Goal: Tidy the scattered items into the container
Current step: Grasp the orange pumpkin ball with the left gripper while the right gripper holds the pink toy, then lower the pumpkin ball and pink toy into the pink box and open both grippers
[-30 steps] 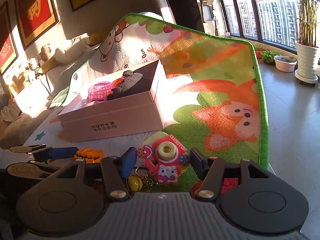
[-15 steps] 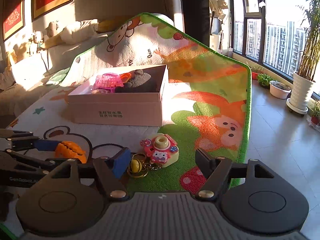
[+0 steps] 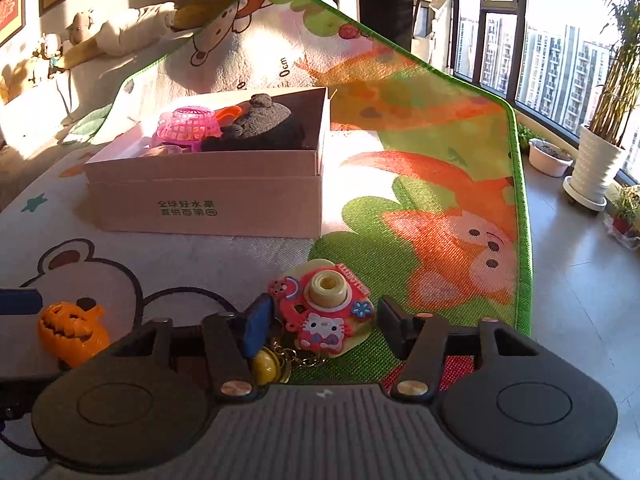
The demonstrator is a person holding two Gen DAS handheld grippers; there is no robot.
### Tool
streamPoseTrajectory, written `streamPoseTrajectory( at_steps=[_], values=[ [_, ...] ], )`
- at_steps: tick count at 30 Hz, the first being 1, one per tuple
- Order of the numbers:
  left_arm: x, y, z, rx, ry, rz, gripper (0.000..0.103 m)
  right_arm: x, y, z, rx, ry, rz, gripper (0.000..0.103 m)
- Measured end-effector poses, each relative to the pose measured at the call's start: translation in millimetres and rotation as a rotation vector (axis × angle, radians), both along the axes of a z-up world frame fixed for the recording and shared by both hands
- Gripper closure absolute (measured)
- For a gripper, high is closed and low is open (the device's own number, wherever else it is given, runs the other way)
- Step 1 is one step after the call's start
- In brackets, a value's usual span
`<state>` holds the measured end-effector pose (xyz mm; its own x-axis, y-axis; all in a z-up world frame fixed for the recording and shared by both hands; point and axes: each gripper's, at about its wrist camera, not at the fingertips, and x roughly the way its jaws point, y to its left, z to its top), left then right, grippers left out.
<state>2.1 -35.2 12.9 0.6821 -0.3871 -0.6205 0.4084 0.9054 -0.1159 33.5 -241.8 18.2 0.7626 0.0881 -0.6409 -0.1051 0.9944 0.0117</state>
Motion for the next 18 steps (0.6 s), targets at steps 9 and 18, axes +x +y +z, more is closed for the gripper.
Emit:
streamPoseTrajectory(
  at_steps=[9, 18],
  values=[
    [15, -8, -11, 0.013, 0.038, 0.057, 0.012, -37, 0, 24, -0.014, -0.066, 0.041, 0.056],
    [13, -10, -10, 0.067, -0.014, 0.058, 0.040, -52, -1, 47, 0.028, -0.094, 0.083, 0.056]
  ],
)
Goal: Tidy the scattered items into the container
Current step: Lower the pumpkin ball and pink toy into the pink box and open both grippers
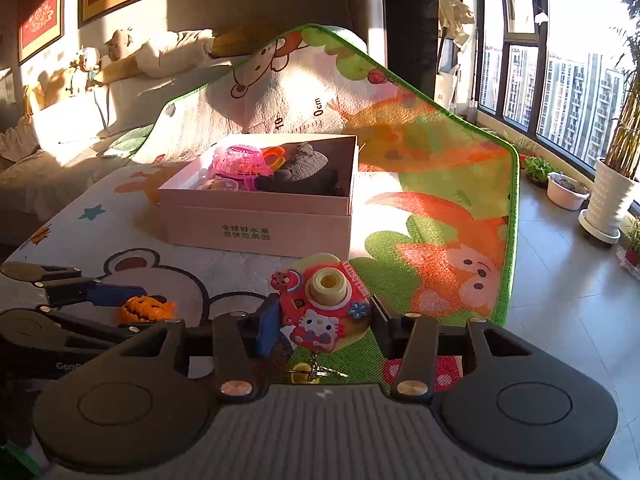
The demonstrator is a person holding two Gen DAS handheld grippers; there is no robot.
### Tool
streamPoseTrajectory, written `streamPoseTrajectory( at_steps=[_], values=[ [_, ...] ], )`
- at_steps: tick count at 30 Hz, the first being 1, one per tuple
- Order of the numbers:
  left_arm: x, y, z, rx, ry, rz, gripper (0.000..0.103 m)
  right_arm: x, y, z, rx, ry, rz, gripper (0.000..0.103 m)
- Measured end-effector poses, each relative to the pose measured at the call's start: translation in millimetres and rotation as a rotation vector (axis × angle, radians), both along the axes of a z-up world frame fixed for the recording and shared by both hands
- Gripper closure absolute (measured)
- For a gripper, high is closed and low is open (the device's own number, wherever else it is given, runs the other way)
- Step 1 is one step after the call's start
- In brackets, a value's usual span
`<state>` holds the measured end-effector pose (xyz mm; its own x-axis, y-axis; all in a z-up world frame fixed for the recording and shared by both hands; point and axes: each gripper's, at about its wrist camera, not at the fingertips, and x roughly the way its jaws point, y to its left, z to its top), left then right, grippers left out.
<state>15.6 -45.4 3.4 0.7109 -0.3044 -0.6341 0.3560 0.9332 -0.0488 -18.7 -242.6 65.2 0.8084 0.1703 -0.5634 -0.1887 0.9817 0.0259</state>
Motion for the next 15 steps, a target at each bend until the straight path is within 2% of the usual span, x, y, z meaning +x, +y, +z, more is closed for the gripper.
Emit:
streamPoseTrajectory(
  at_steps=[4, 8, 11, 15],
  values=[
    [2, -1, 6, 0.000, -0.029, -0.025, 0.041, 3, 1, 12, 0.003, -0.009, 0.033, 0.056],
    [12, -3, 36, -0.032, -0.130, -0.065, 0.040, 17, -5, 37, 0.027, -0.039, 0.060, 0.056],
    [36, -8, 62, -0.035, -0.227, -0.091, 0.040, 42, -8, 67, 0.052, -0.096, 0.076, 0.056],
    [83, -17, 86, -0.003, -0.353, -0.089, 0.042, 103, -6, 102, 0.125, -0.135, 0.104, 0.056]
  ],
)
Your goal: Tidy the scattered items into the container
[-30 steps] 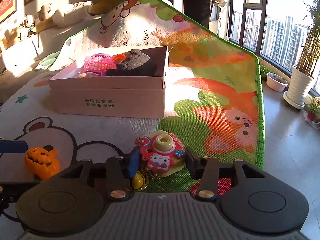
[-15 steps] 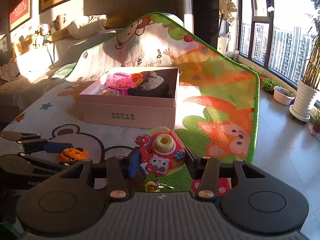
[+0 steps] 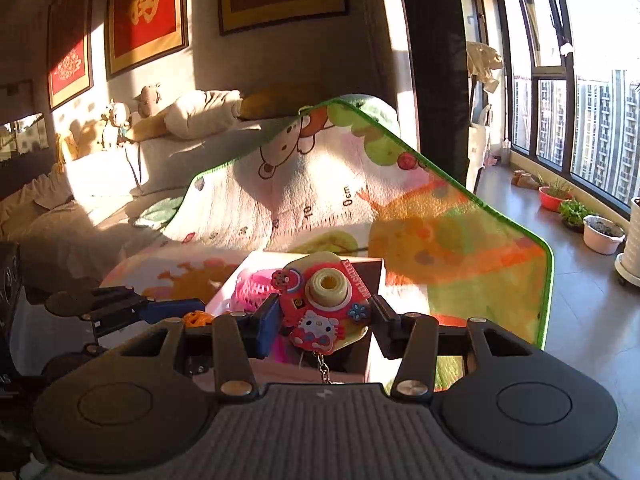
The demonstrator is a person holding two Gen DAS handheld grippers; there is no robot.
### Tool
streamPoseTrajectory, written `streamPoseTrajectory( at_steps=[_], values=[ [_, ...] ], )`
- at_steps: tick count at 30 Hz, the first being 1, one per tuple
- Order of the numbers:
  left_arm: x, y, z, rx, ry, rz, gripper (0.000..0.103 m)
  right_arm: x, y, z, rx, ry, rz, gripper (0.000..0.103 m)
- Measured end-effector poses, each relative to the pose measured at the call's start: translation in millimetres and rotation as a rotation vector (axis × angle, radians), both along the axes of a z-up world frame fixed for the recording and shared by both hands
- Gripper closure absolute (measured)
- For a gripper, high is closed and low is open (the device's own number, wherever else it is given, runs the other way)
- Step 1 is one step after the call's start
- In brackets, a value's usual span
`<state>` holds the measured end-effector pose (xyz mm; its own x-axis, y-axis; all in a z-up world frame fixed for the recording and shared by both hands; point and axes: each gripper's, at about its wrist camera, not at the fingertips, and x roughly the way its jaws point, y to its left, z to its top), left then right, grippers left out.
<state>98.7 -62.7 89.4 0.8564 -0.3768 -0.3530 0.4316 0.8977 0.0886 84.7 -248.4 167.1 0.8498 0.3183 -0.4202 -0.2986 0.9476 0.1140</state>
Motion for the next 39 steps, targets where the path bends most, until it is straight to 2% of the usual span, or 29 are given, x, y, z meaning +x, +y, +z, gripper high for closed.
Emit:
streamPoseTrajectory(
  at_steps=[2, 4, 5, 7, 9, 10, 11, 15, 18, 20, 22, 24, 27, 30, 33, 36, 39],
  values=[
    [27, -5, 2, 0.015, -0.024, 0.014, 0.042, 33, 6, 8, 0.009, -0.023, -0.005, 0.056],
    [53, -6, -2, 0.011, -0.004, 0.018, 0.039, 69, 13, 8, 0.031, -0.016, -0.013, 0.055],
    [64, -6, -6, 0.008, 0.015, 0.011, 0.032, 88, 17, 4, 0.040, -0.005, -0.012, 0.055],
    [76, 1, -15, -0.011, 0.060, 0.023, 0.024, 115, 23, -9, 0.033, 0.023, -0.031, 0.040],
    [76, 15, -22, -0.041, 0.095, 0.034, 0.016, 129, 24, -25, 0.020, 0.070, -0.060, 0.039],
    [72, 23, -24, -0.053, 0.106, 0.039, 0.008, 131, 21, -32, 0.025, 0.090, -0.061, 0.039],
    [67, 31, -26, -0.065, 0.113, 0.043, 0.007, 131, 17, -38, 0.032, 0.103, -0.064, 0.038],
    [48, 60, -35, -0.123, 0.168, 0.060, 0.006, 112, -10, -61, 0.076, 0.162, -0.110, 0.031],
    [32, 75, -42, -0.149, 0.211, 0.062, 0.003, 85, -28, -76, 0.138, 0.215, -0.101, 0.028],
    [19, 81, -49, -0.153, 0.241, 0.065, 0.002, 62, -34, -83, 0.147, 0.217, -0.063, 0.022],
    [7, 81, -56, -0.143, 0.280, 0.068, 0.001, 33, -31, -91, 0.125, 0.205, -0.028, 0.006],
    [-3, 78, -65, -0.134, 0.318, 0.077, 0.000, 11, -25, -101, 0.104, 0.217, -0.028, 0.000],
    [-13, 73, -77, -0.135, 0.358, 0.096, 0.000, -7, -14, -119, 0.089, 0.276, -0.063, 0.000],
    [-18, 70, -87, -0.126, 0.388, 0.192, 0.000, -14, 3, -136, 0.036, 0.309, -0.118, 0.000],
    [-22, 66, -93, -0.103, 0.401, 0.303, 0.000, -22, 22, -146, -0.058, 0.287, -0.155, 0.000],
    [-29, 53, -98, -0.040, 0.363, 0.356, 0.000, -24, 37, -152, -0.125, 0.275, -0.142, 0.000],
    [-27, 43, -99, 0.000, 0.361, 0.429, 0.000, -20, 45, -154, -0.174, 0.282, -0.136, 0.000]
  ],
)
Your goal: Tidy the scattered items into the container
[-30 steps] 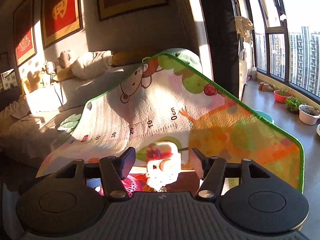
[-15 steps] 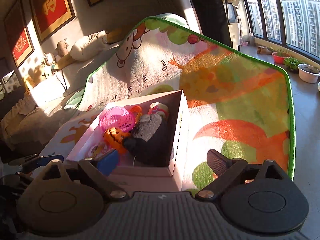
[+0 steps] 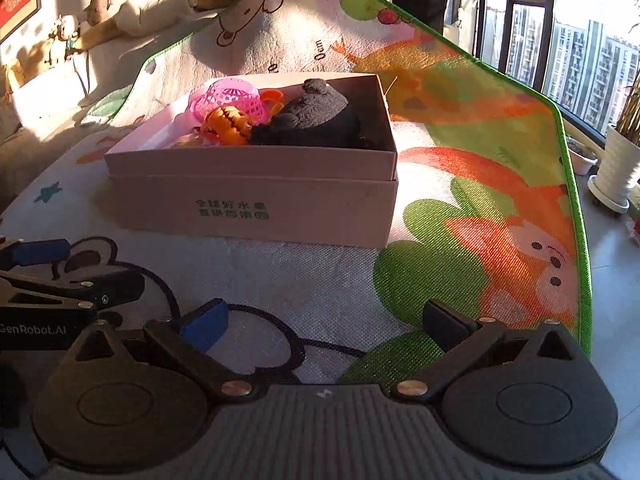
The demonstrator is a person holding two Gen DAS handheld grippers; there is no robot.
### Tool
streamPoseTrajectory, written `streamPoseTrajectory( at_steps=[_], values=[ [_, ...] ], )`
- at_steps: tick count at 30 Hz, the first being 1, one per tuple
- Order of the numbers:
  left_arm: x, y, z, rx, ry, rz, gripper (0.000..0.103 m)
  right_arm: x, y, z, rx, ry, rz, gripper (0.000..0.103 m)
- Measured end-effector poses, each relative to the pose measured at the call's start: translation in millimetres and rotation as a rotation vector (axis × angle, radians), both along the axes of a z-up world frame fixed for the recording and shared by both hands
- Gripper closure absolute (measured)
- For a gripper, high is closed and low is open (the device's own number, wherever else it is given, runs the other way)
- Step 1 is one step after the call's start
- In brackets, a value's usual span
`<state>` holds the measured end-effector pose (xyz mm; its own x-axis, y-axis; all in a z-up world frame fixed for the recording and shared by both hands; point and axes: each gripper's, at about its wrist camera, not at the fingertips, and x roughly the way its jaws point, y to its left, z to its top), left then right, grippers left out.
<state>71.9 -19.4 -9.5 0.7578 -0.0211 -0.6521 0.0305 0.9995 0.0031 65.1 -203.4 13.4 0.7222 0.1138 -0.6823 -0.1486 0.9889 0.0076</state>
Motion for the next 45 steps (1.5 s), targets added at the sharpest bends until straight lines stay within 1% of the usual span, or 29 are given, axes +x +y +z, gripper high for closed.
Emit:
streamPoseTrajectory(
  at_steps=[2, 5, 7, 9, 12, 16, 19, 45],
  values=[
    [3, -4, 0, 0.014, 0.000, 0.036, 0.000, 3, 0, 0, -0.017, -0.006, -0.027, 0.000],
    [4, -10, -1, 0.028, -0.016, 0.059, 0.000, 5, -2, -2, 0.005, -0.008, -0.030, 0.000],
    [4, -10, -1, 0.026, -0.017, 0.060, 0.000, 2, -5, -5, 0.007, -0.044, -0.003, 0.000],
    [4, -8, -2, 0.015, -0.017, 0.059, 0.000, 1, -10, -6, 0.039, -0.056, -0.006, 0.000],
    [5, -9, -2, 0.021, -0.017, 0.059, 0.000, 3, -8, -7, 0.020, -0.056, -0.009, 0.000],
    [5, -9, -2, 0.022, -0.017, 0.058, 0.000, 5, -9, -7, 0.033, -0.058, -0.011, 0.000],
    [5, -9, -3, 0.020, -0.017, 0.058, 0.000, 6, -7, -7, 0.020, -0.058, -0.011, 0.000],
    [6, -9, -3, 0.016, -0.016, 0.058, 0.000, 6, -5, -7, 0.020, -0.057, -0.011, 0.000]
  ],
)
